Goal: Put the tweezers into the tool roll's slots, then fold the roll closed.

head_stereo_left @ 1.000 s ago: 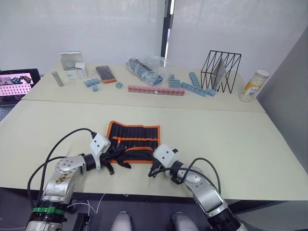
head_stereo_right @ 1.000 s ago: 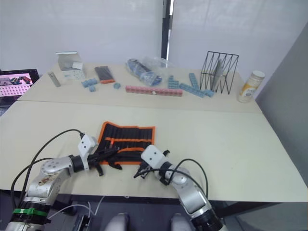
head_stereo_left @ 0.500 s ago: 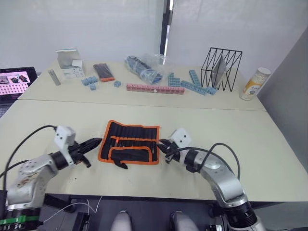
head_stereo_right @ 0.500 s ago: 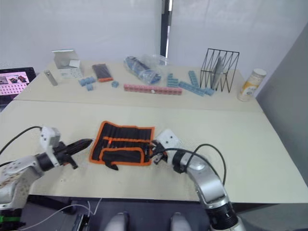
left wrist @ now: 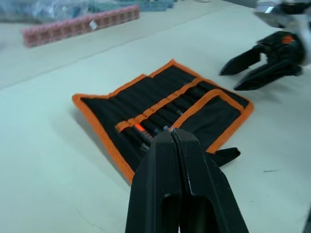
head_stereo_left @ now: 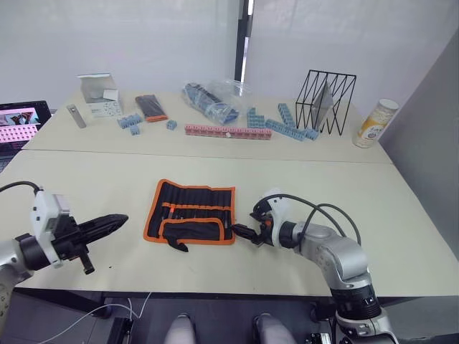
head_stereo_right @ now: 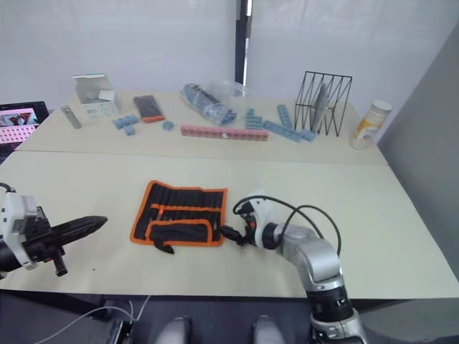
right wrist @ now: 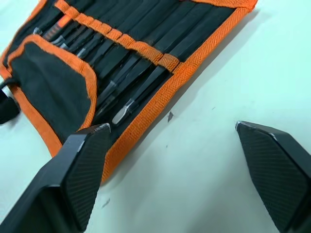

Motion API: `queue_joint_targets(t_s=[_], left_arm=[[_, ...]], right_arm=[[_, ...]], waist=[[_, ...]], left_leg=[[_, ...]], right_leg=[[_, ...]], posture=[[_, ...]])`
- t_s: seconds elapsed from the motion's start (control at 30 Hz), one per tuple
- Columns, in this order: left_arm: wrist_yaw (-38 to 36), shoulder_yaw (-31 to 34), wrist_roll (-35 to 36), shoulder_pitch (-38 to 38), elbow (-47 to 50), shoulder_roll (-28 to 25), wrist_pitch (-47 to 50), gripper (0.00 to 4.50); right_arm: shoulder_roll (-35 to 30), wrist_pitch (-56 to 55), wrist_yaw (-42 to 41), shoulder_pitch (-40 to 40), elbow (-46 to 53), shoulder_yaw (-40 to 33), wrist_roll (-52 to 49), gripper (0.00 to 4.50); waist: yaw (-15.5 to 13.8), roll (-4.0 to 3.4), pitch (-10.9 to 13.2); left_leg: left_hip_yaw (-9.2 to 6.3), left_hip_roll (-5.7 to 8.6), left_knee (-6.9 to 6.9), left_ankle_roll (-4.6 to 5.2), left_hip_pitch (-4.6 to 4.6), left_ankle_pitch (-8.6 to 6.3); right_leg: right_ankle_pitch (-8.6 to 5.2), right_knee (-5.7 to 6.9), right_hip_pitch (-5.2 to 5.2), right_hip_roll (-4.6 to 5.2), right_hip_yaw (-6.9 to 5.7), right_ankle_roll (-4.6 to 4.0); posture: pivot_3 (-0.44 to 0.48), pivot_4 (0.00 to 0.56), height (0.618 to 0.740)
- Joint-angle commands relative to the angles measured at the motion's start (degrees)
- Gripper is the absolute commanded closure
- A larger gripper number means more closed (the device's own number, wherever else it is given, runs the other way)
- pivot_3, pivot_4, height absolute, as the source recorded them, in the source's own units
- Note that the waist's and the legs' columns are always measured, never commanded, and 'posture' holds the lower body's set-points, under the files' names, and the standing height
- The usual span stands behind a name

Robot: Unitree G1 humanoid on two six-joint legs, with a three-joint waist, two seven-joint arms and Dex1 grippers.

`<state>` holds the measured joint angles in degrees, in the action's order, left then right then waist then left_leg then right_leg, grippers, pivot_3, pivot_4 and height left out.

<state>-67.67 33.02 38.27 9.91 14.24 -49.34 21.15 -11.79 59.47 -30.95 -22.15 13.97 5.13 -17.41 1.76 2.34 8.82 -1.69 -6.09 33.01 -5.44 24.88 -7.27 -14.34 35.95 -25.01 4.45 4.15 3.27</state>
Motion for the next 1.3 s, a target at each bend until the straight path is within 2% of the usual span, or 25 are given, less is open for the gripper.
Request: queue_joint_targets(t_s=[0.03, 0.17, 0.43, 0.73, 0.97, 1.13, 1.23, 1.3], left_arm=[[-6.01, 2.66, 0.49, -0.26, -2.91, -4.44, -1.31, 3.94], [-8.17, 3.08, 2.16, -2.52, -3.63, -8.27, 0.85, 2.68], [-5.18, 0.56, -0.98, -4.73, -5.02, -4.62, -3.13, 0.05], [-4.74, -1.41, -1.95, -5.93, -5.96, -3.49, -4.50, 0.05], [-4.58, -2.17, -1.98, -6.14, -5.63, -3.78, -4.03, 0.05], [-4.86, -2.65, -2.22, -5.62, -5.89, -3.79, -4.05, 0.05], [-4.96, -2.91, -2.46, -5.97, -6.39, -3.88, -4.28, 0.00], [-4.77, -3.07, -2.47, -6.12, -6.29, -3.89, -4.06, 0.00]], right_arm=[[1.68, 3.73, 0.44, -1.14, -3.88, -0.06, -2.68, 0.00], [4.63, 6.57, 1.21, -3.09, -7.66, -1.10, -4.92, 0.00], [10.38, 9.10, 2.68, -5.09, -9.79, -1.02, -8.08, 0.00], [14.25, 10.45, 3.93, -6.28, -10.60, -0.18, -9.67, 0.00], [14.65, 9.89, 5.13, -8.98, -16.13, -7.35, -11.90, 0.00], [14.33, 9.76, 4.70, -11.06, -20.05, -9.49, -13.70, 0.00], [13.99, 9.36, 4.53, -11.60, -21.21, -9.36, -14.05, 0.76], [14.03, 9.07, 4.68, -11.74, -21.67, -9.60, -14.38, 1.52]], waist=[[0.54, 0.01, 0.02], [1.23, 0.07, 0.07], [3.11, 0.10, 0.04], [3.85, 0.10, 0.04], [3.81, 0.09, 0.05], [3.80, 0.08, 0.06], [3.78, 0.08, 0.06], [3.75, 0.07, 0.07]], left_leg=[[-0.01, -0.02, 0.00, 0.00, -0.01, 0.00], [-0.01, -0.08, -0.02, 0.01, -0.02, 0.00], [0.06, -0.26, -0.18, 0.07, -0.30, 0.04], [0.05, -0.40, -0.23, 0.23, -0.26, 0.14], [0.05, -0.42, -0.22, 0.11, -0.27, 0.06], [0.05, -0.42, -0.22, 0.11, -0.28, 0.07], [0.04, -0.42, -0.22, 0.12, -0.28, 0.07], [0.05, -0.41, -0.22, 0.13, -0.26, 0.08]], right_leg=[[0.01, 0.01, 0.00, -0.01, 0.00, -0.02], [0.07, 0.11, 0.03, -0.06, -0.02, -0.11], [0.14, 0.31, 0.10, -0.23, -0.03, -0.20], [0.10, 0.78, -0.18, -0.43, -0.01, -0.34], [0.10, 0.79, -0.17, -0.45, -0.01, -0.37], [0.11, 0.80, -0.17, -0.46, -0.01, -0.38], [0.11, 0.80, -0.17, -0.46, -0.01, -0.38], [0.11, 0.80, -0.17, -0.45, -0.01, -0.38]], posture=[[0.000, 0.150, 0.740], [0.000, 0.150, 0.740], [0.000, 0.150, 0.740], [0.000, 0.150, 0.740], [0.000, 0.150, 0.740], [0.000, 0.150, 0.740], [0.000, 0.150, 0.740], [0.000, 0.150, 0.740]])
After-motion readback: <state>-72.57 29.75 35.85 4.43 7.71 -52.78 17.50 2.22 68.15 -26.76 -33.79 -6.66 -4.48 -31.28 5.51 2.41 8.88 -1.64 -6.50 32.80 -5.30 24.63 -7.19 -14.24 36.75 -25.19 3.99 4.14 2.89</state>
